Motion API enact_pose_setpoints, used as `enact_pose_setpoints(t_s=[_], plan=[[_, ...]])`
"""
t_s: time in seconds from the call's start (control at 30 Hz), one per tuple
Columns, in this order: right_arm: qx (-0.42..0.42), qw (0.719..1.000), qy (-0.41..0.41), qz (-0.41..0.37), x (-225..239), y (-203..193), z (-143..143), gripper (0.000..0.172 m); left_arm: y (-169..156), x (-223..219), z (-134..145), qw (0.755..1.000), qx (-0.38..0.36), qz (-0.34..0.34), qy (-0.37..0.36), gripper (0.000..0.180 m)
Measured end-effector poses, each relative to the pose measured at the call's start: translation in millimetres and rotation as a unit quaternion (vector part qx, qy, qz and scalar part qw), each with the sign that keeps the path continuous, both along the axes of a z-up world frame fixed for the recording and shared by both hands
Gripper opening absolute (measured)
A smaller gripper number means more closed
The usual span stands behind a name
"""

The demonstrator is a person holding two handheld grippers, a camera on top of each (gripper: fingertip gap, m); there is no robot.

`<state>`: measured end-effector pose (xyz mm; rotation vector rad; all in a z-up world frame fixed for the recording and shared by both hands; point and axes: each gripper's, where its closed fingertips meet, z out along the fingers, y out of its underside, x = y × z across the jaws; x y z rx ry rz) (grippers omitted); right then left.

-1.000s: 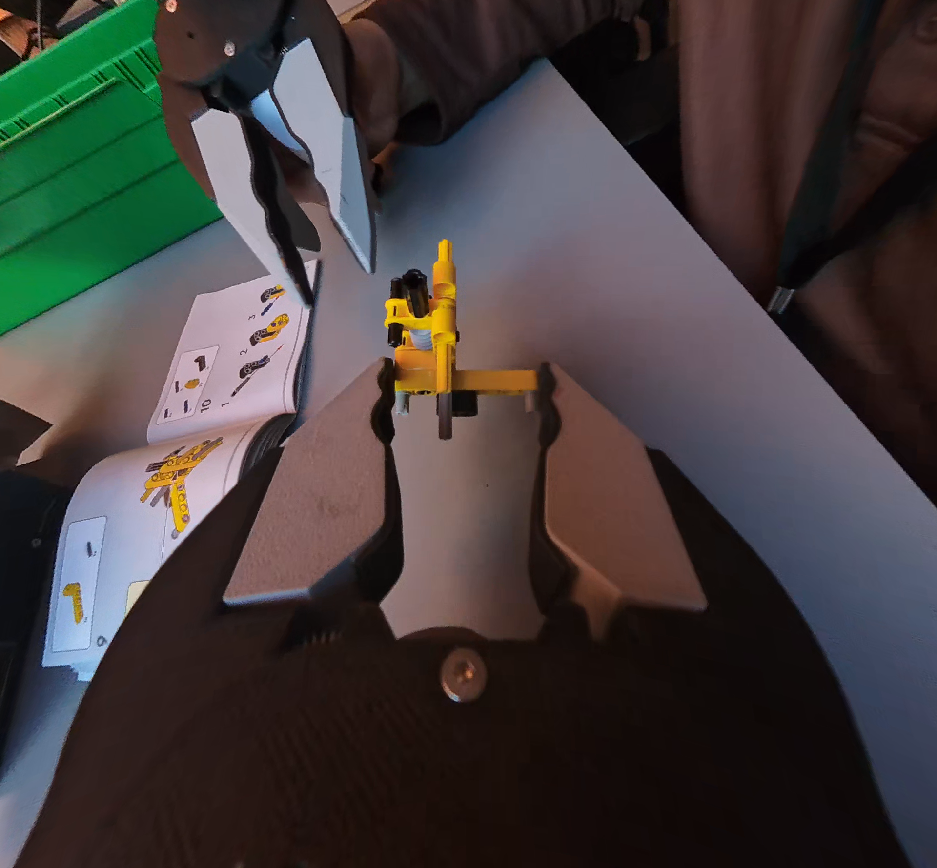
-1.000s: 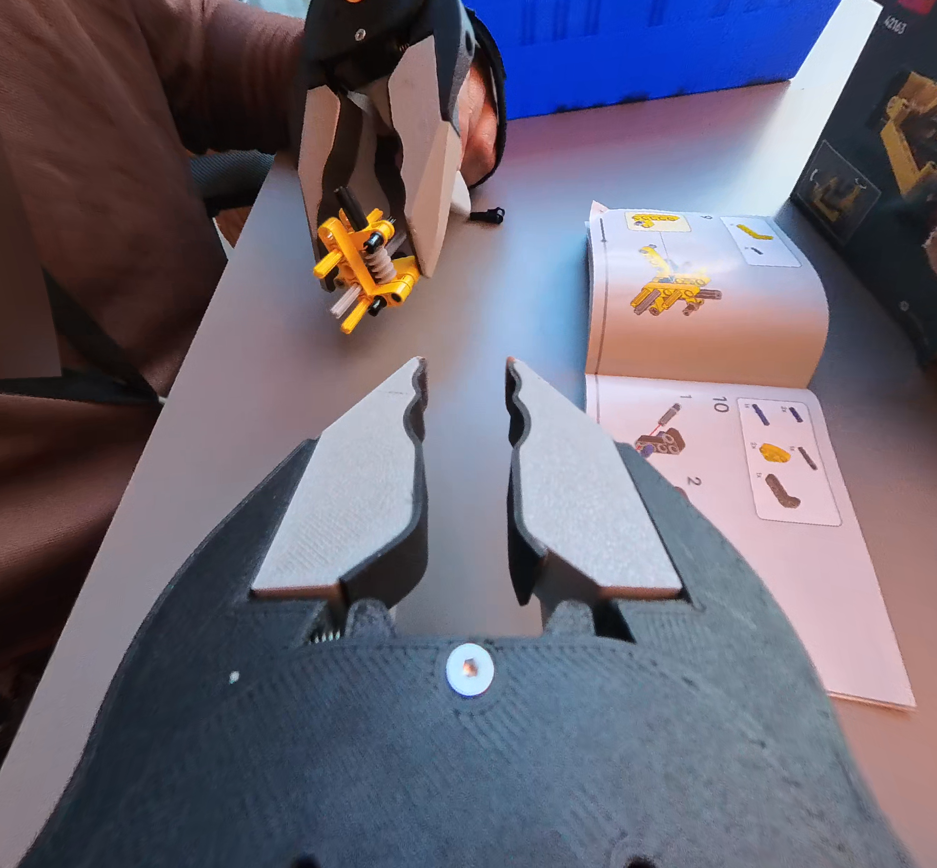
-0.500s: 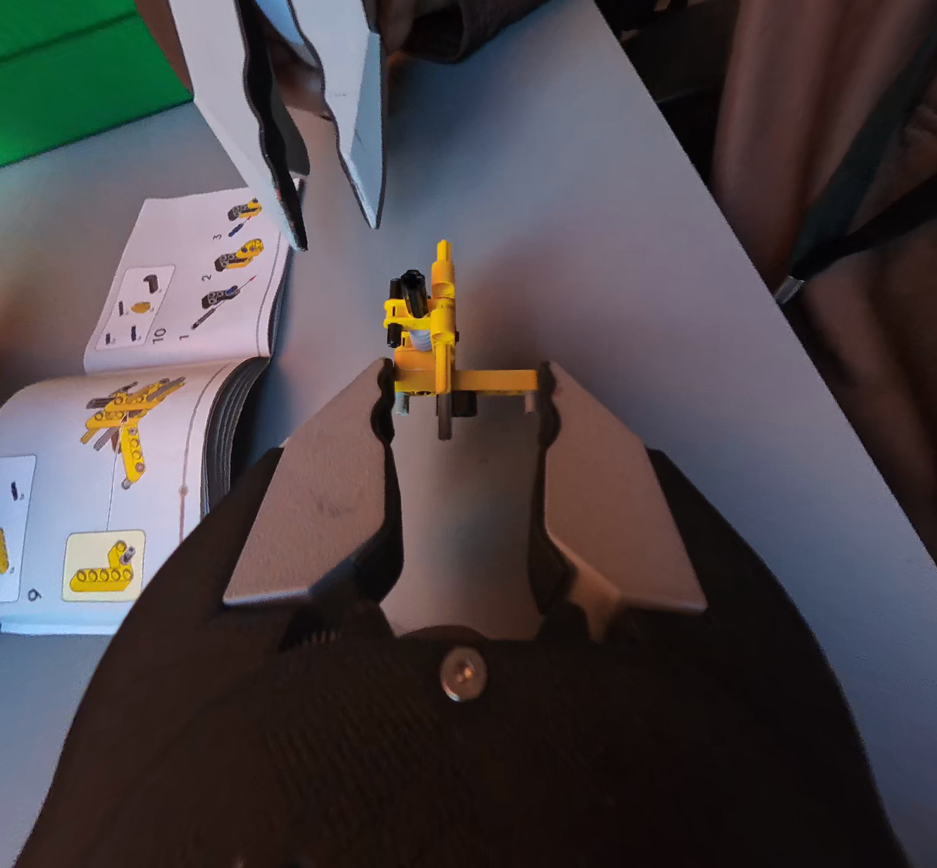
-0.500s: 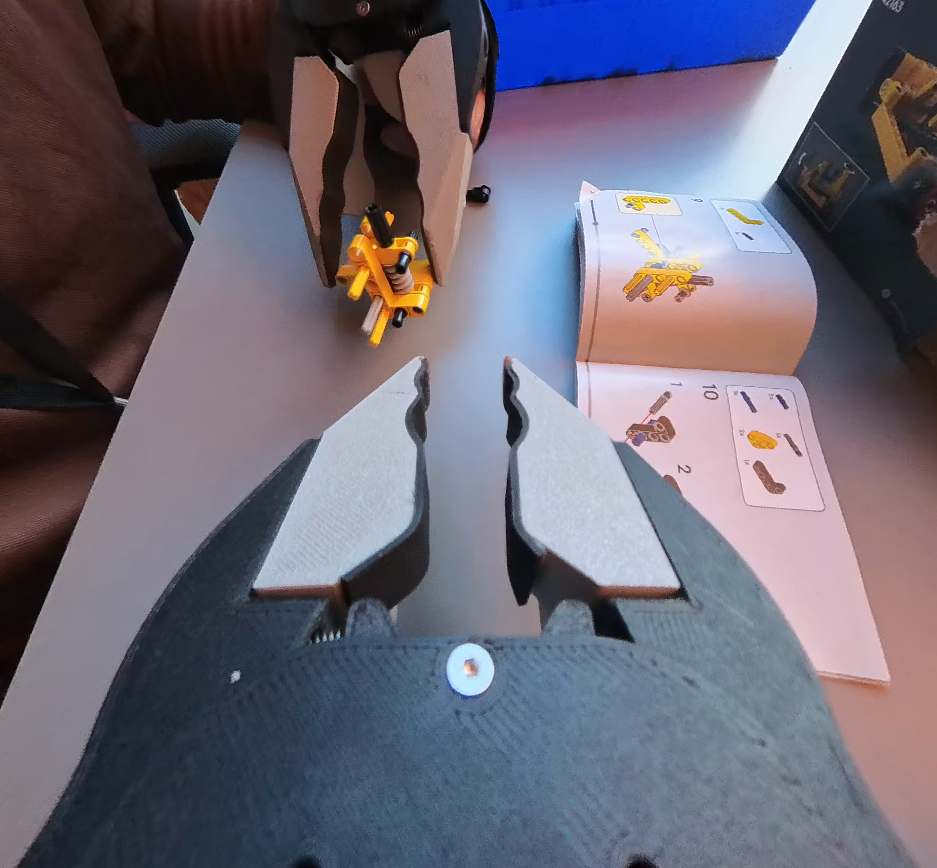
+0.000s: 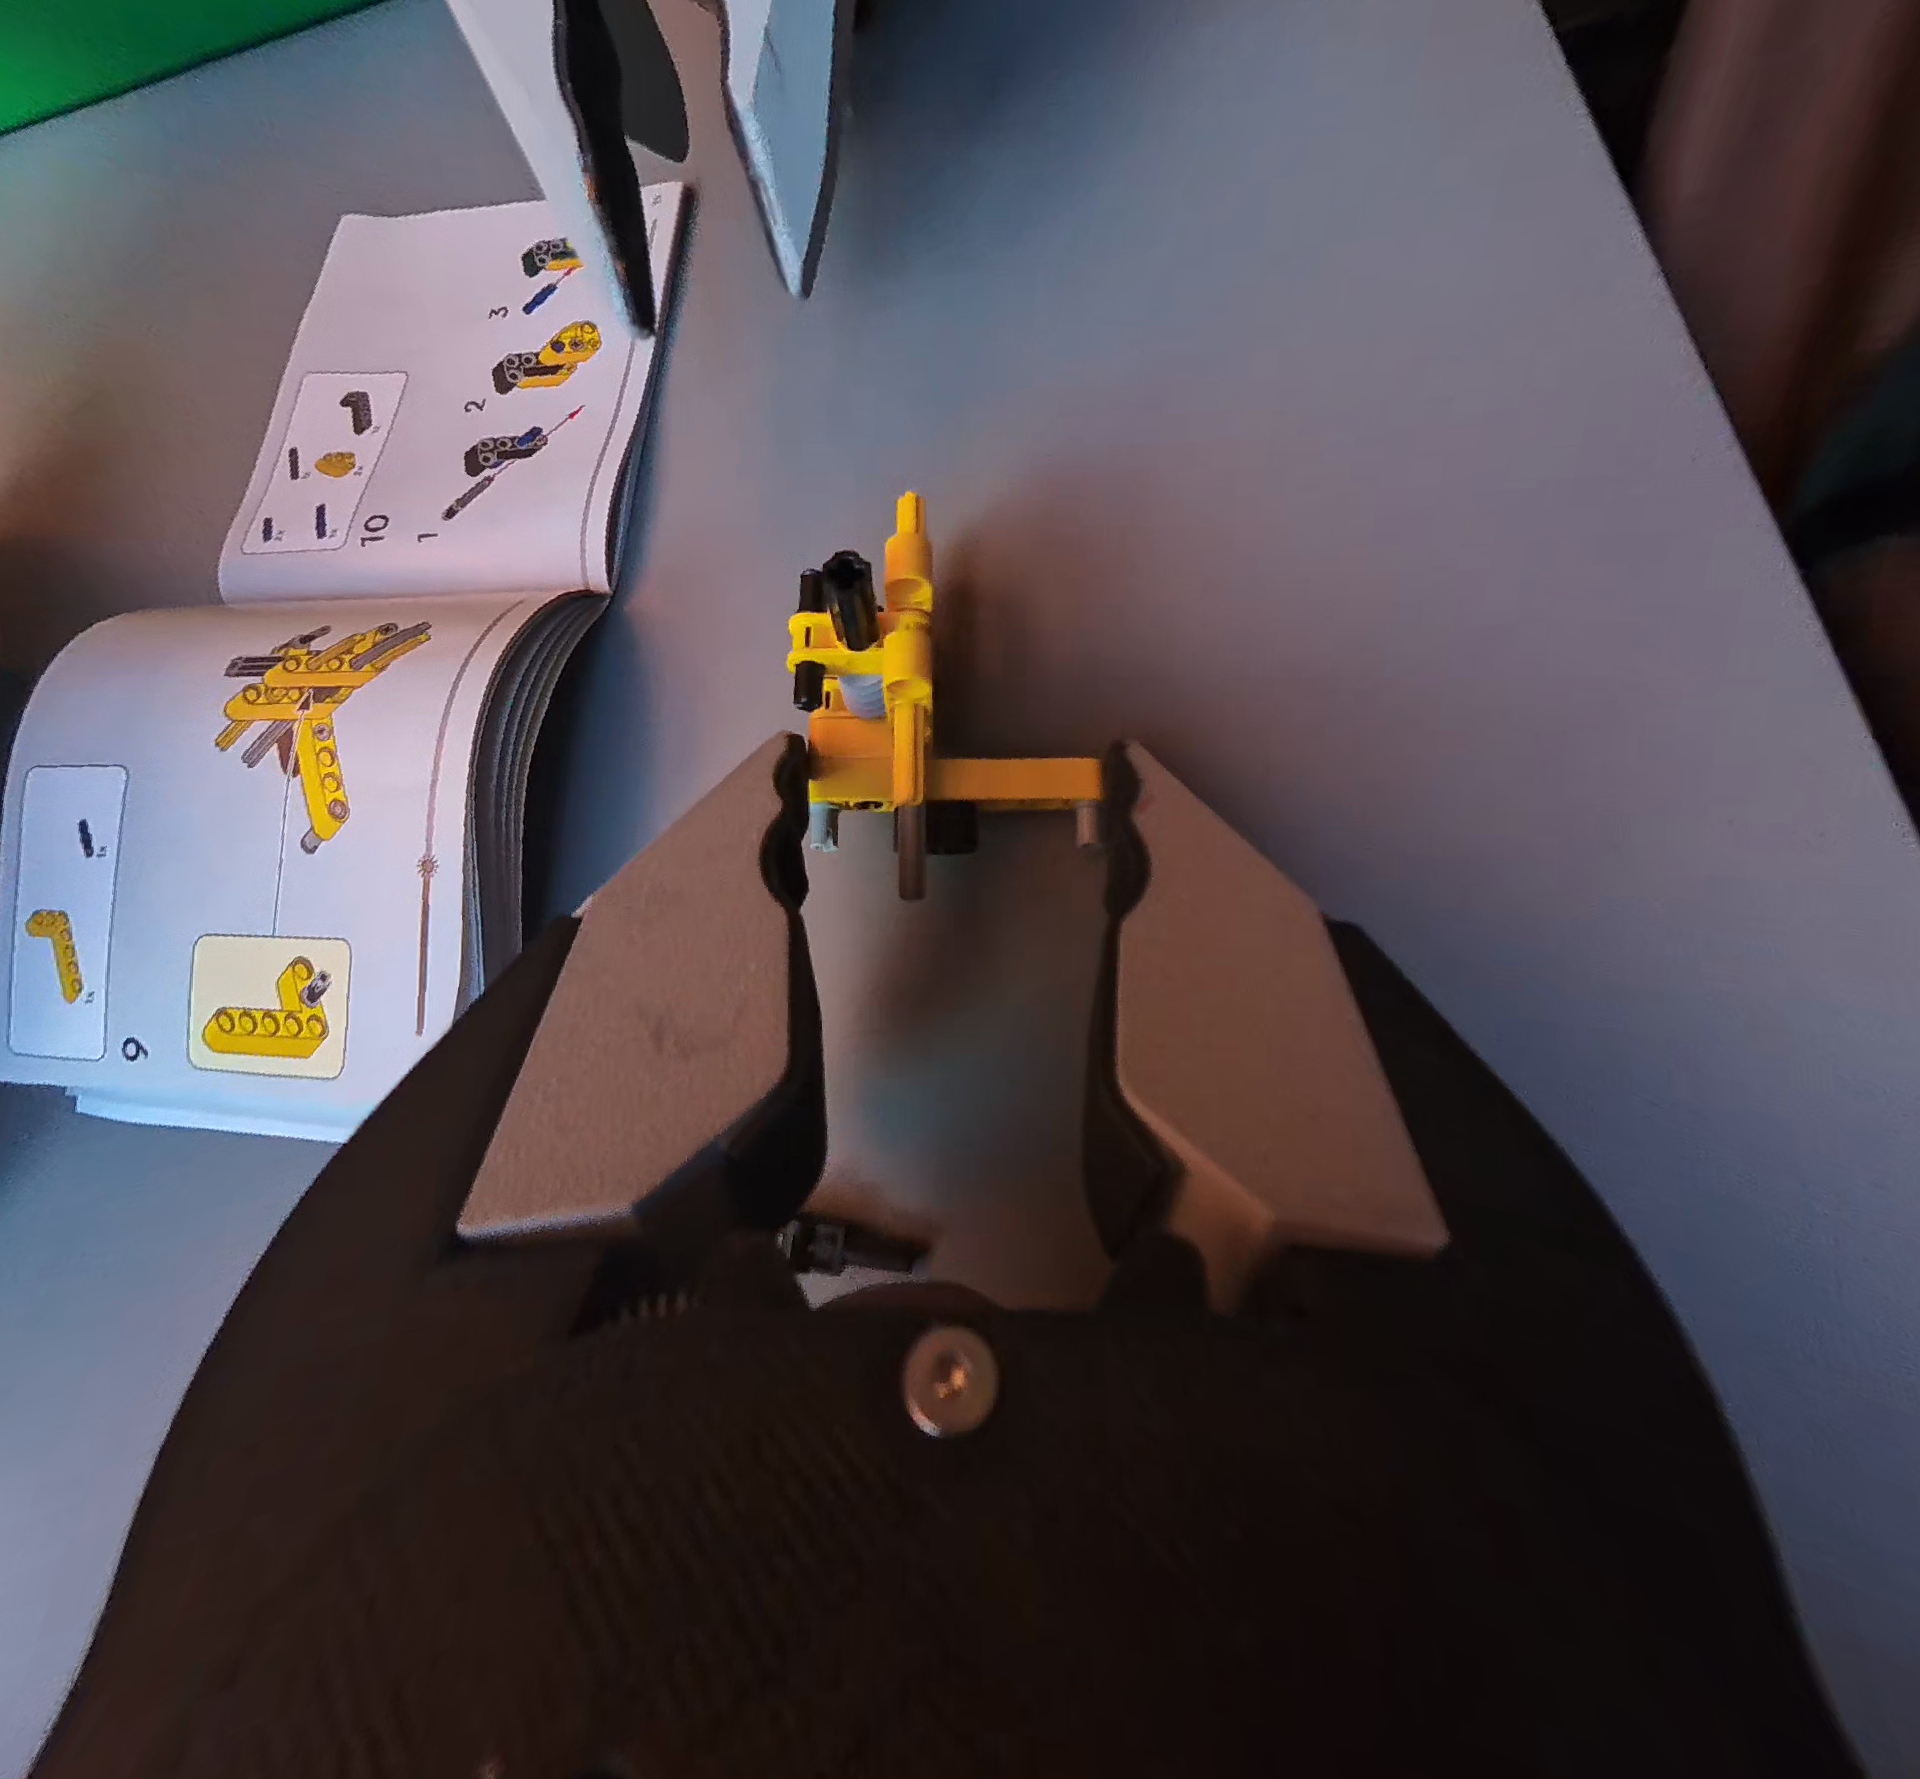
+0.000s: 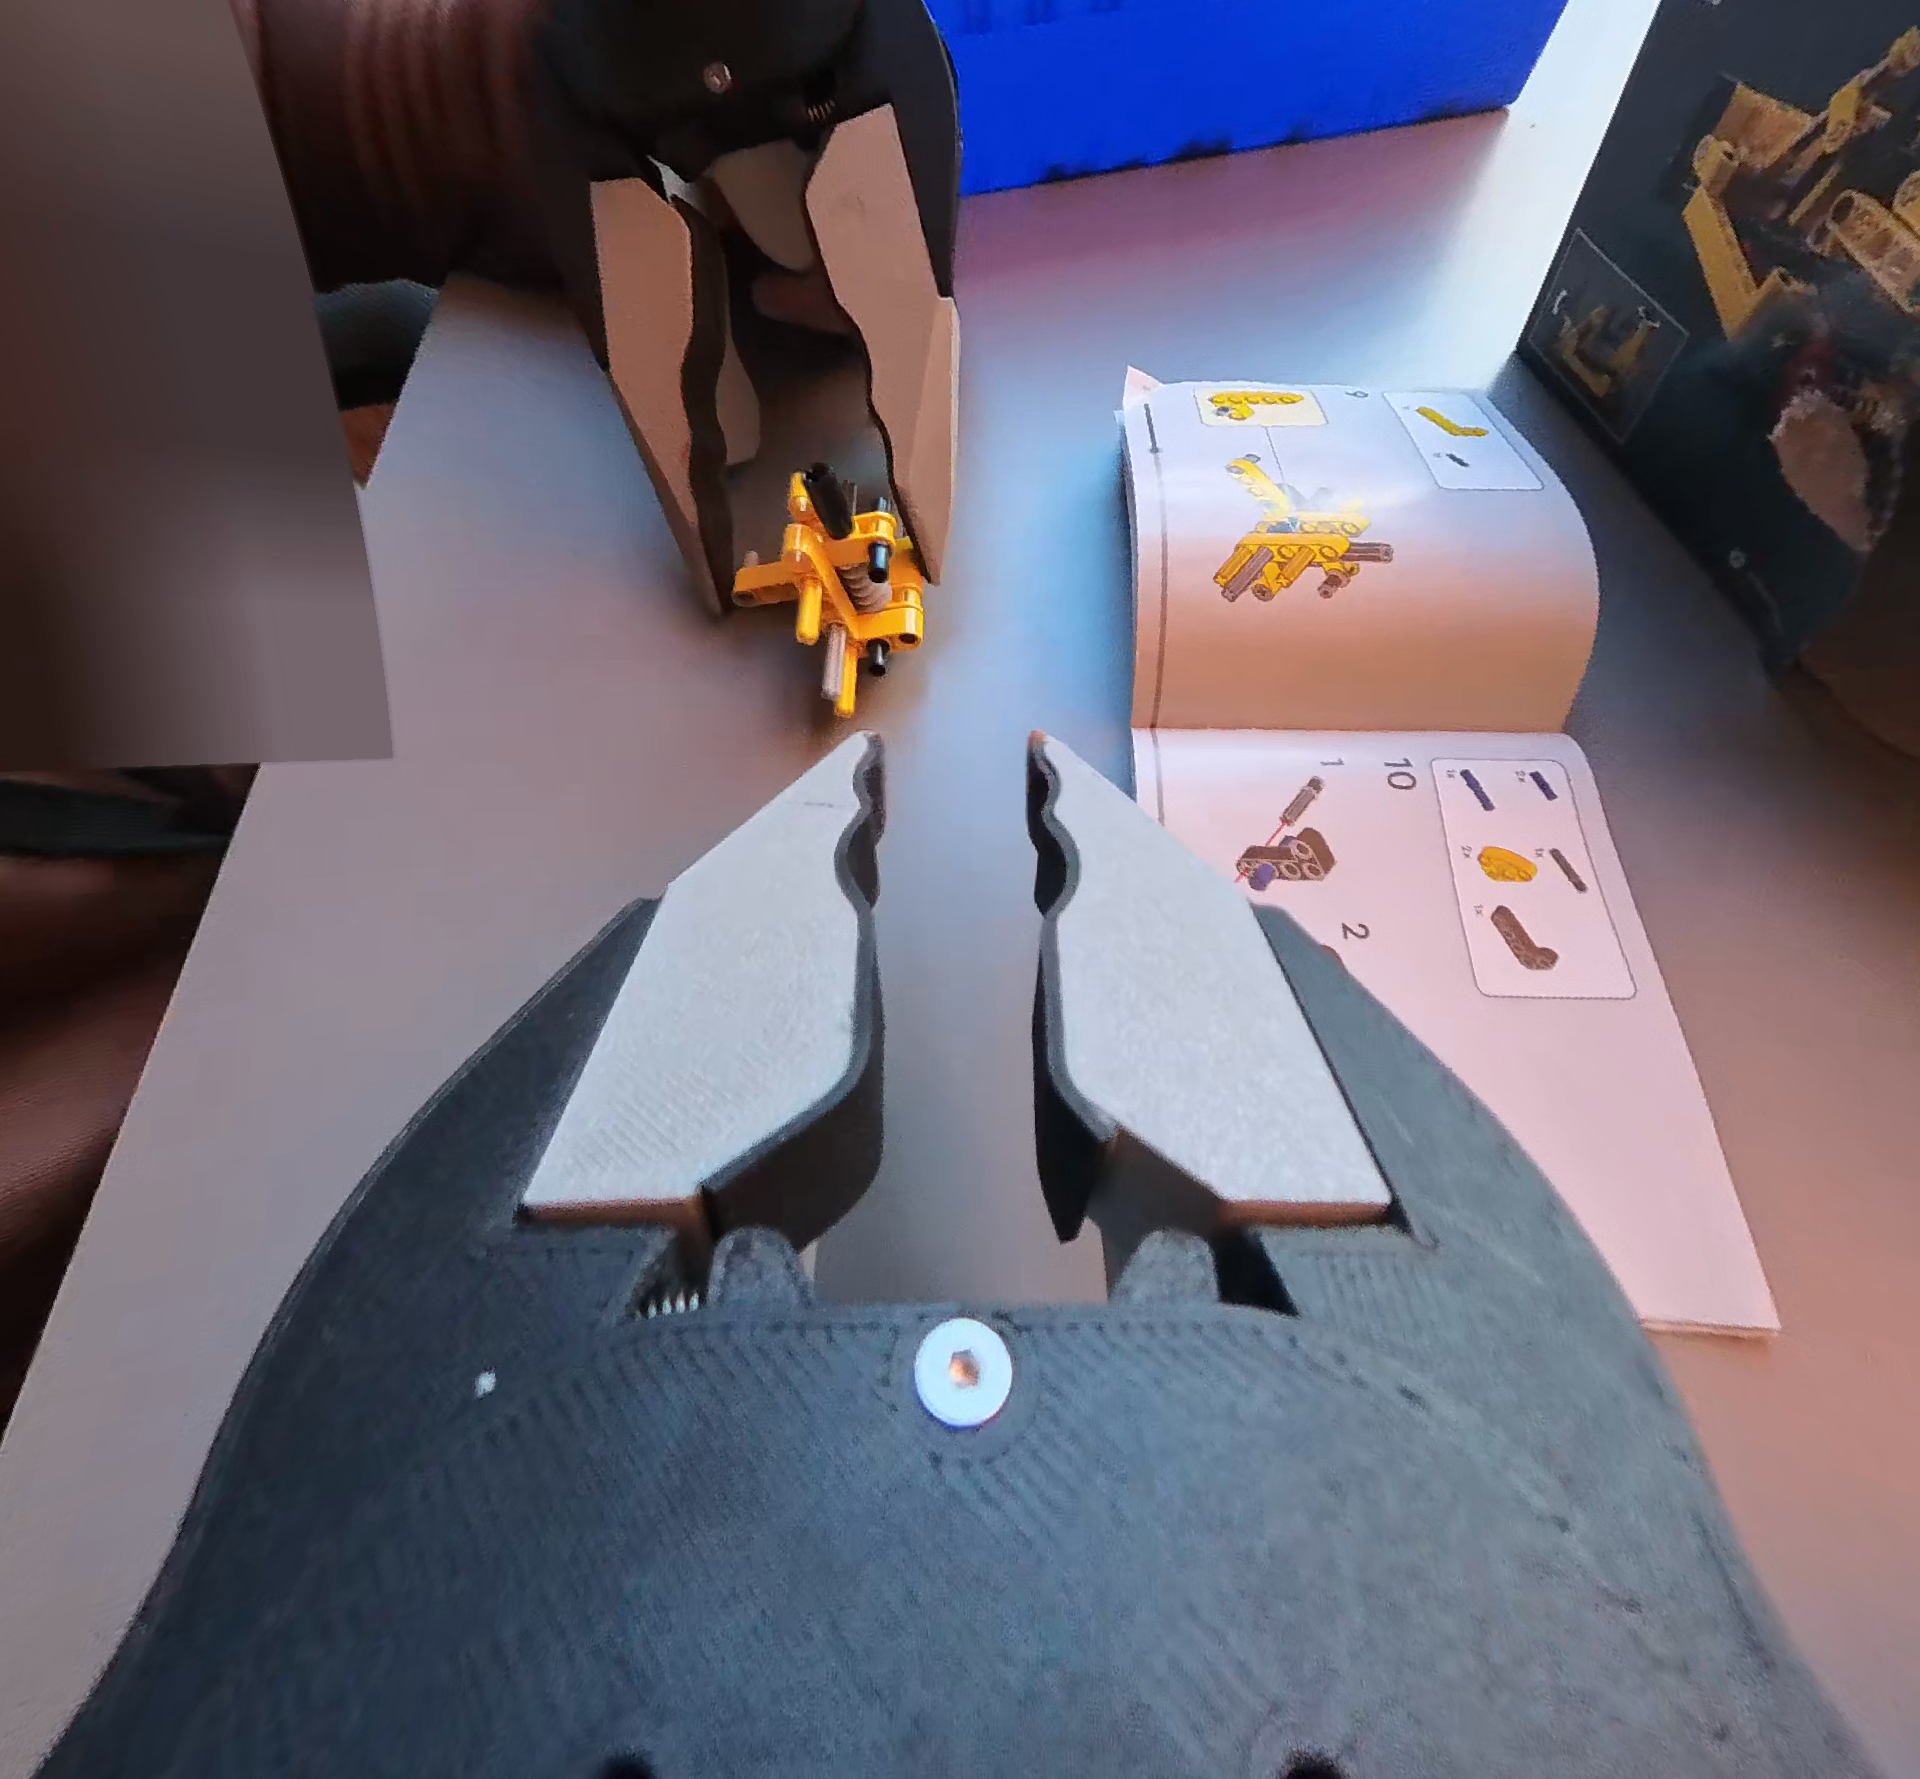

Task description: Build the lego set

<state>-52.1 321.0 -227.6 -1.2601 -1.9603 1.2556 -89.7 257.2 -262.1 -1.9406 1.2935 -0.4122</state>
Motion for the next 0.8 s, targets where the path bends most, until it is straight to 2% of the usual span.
enact_pose_setpoints(t_s=[0.53, 0.8], plan=[[-0.011, 1.000, 0.009, -0.005, -2.4, -0.2, 3.5, 0.024, 3.8, -1.6, -1.4, 1.000, -0.013, 0.013, -0.002, 0.055], [-0.019, 1.000, 0.008, -0.005, -2.6, 0.6, 4.3, 0.024, 5.5, -4.7, -3.3, 0.998, -0.043, 0.033, -0.012, 0.055]])
